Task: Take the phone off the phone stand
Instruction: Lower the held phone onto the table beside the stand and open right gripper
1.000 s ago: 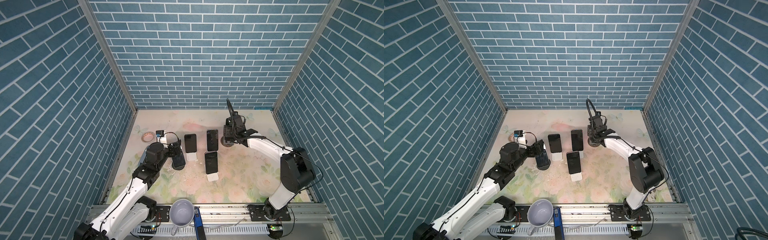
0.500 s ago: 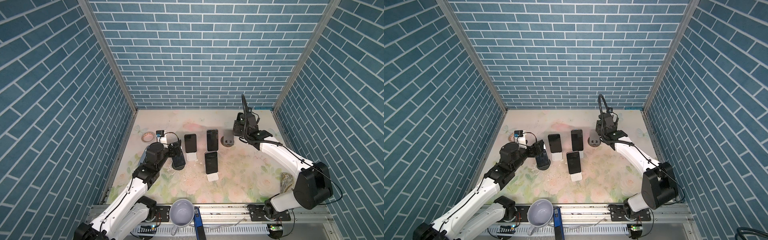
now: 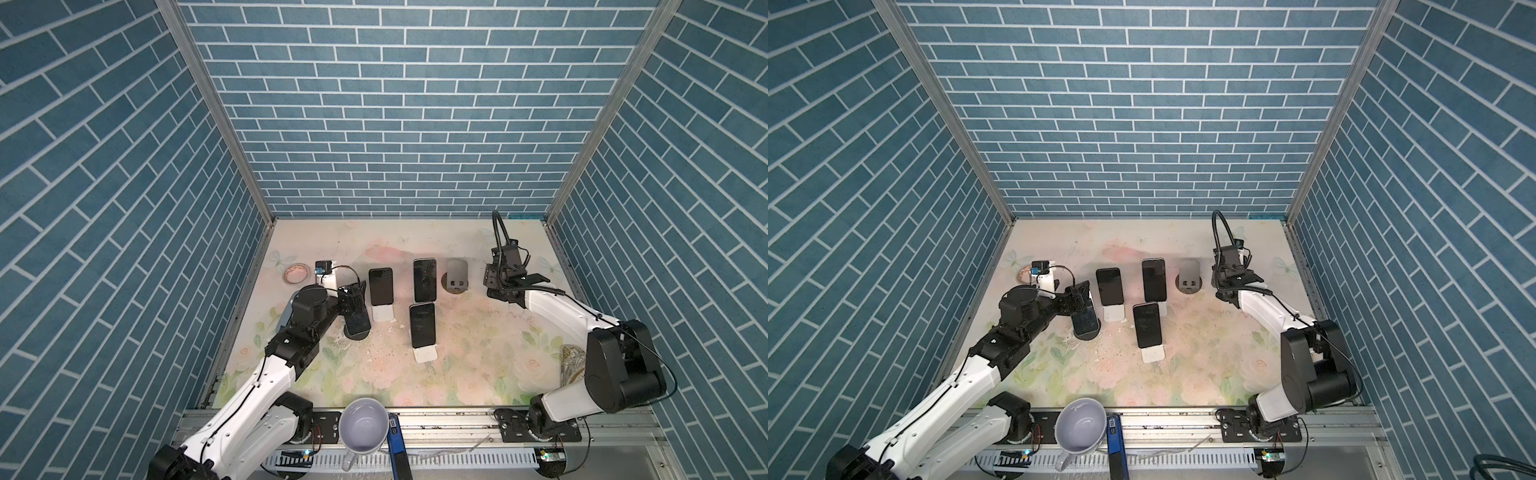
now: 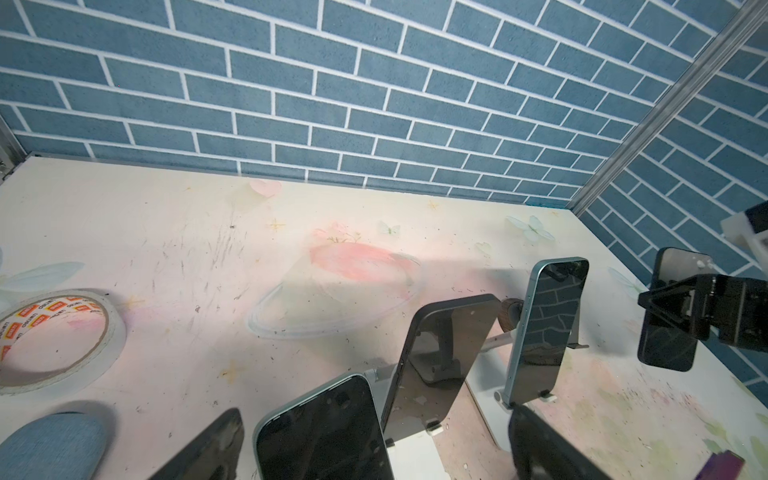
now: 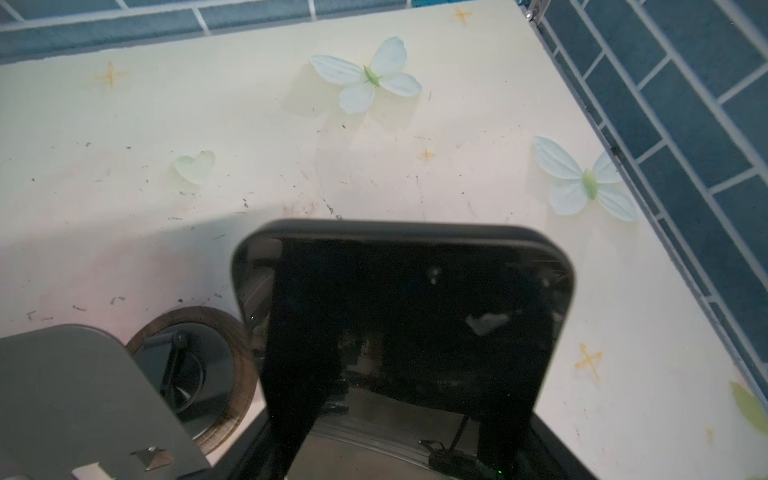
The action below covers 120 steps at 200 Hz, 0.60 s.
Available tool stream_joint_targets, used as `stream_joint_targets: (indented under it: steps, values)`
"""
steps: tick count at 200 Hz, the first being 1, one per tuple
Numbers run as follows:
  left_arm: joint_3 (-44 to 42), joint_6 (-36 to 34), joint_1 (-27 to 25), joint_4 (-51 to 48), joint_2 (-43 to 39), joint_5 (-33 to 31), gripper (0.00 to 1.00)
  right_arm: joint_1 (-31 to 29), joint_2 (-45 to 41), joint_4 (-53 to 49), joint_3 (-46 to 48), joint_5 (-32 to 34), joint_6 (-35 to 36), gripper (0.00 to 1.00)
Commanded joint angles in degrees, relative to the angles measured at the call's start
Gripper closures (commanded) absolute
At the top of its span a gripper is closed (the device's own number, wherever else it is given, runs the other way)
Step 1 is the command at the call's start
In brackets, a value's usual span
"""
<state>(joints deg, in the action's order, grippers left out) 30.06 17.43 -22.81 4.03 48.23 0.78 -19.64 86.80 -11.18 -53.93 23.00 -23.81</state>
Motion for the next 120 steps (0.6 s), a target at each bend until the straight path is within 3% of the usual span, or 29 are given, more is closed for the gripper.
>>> stream_joint_targets:
  steps: [1, 120]
  values:
    - [0.94, -1.33, -0.28, -1.88, -0.57, 1.64, 0.0, 0.37, 3.82, 1.69, -1.08, -1.75, -2.11, 0.46]
    - [1.2, -2.49, -0.28, -5.88, -2.97, -0.78, 0.0, 1.74, 20.59, -2.54, -15.93, -9.32, 2.32, 0.44]
